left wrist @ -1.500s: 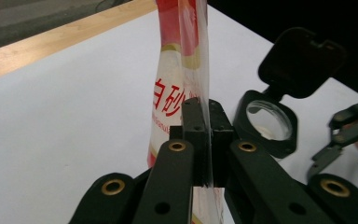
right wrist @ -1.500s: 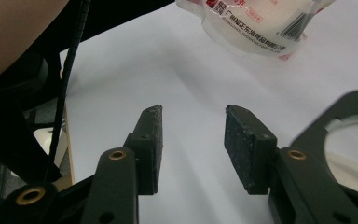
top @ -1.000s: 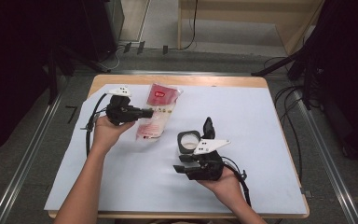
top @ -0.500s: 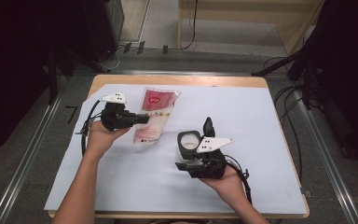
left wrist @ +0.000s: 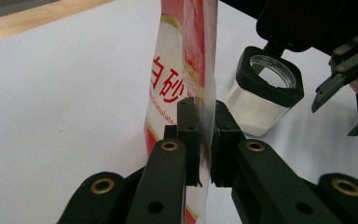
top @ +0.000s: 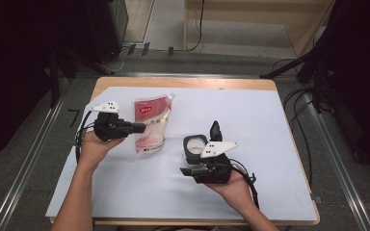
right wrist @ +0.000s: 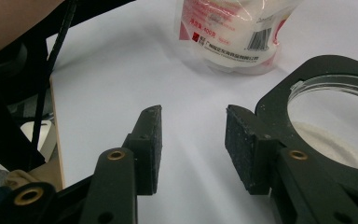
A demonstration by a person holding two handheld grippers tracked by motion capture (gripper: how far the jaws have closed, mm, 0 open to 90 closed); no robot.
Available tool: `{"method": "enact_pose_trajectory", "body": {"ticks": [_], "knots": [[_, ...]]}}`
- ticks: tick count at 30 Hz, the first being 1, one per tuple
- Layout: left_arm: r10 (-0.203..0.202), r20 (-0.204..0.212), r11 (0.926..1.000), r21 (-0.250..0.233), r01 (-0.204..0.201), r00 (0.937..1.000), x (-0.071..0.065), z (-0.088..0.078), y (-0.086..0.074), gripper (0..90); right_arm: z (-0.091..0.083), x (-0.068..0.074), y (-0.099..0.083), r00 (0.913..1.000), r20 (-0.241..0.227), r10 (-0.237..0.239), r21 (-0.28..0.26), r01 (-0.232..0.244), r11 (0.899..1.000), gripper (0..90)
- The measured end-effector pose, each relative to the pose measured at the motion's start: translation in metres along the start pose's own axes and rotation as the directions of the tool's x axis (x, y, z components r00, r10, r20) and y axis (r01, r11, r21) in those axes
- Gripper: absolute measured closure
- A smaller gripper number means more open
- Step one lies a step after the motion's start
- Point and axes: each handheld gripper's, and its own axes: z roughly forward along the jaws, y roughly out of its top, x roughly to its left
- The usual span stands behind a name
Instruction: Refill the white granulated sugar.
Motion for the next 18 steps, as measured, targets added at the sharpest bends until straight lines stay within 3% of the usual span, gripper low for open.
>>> {"method": "enact_pose_trajectory", "body": {"ticks": [2, 6, 13, 18], "knots": [[-0.009, 0.004, 0.9997, -0.023, 0.009, 1.0000, -0.001, -0.002, -0.002, 82.6, 0.001, -0.001, 0.001, 1.0000, -0.002, -0.003, -0.002, 0.003, 1.000, 56.7], [-0.017, -0.029, 0.9998, -0.010, 0.017, 0.9994, -0.003, -0.006, -0.005, 75.2, 0.001, -0.003, 0.001, 1.0000, 0.004, -0.001, 0.003, 0.001, 1.000, 56.7], [-0.030, -0.031, 0.9995, -0.005, 0.030, 0.9991, -0.005, -0.009, -0.006, 67.1, 0.000, -0.007, 0.003, 1.0000, 0.006, 0.004, -0.002, -0.004, 1.000, 56.7], [0.009, -0.040, 1.0000, 0.001, -0.009, 0.9992, -0.007, -0.012, -0.009, 54.1, -0.003, -0.009, 0.004, 0.9999, 0.013, 0.007, -0.002, -0.007, 1.000, 58.0]]}}
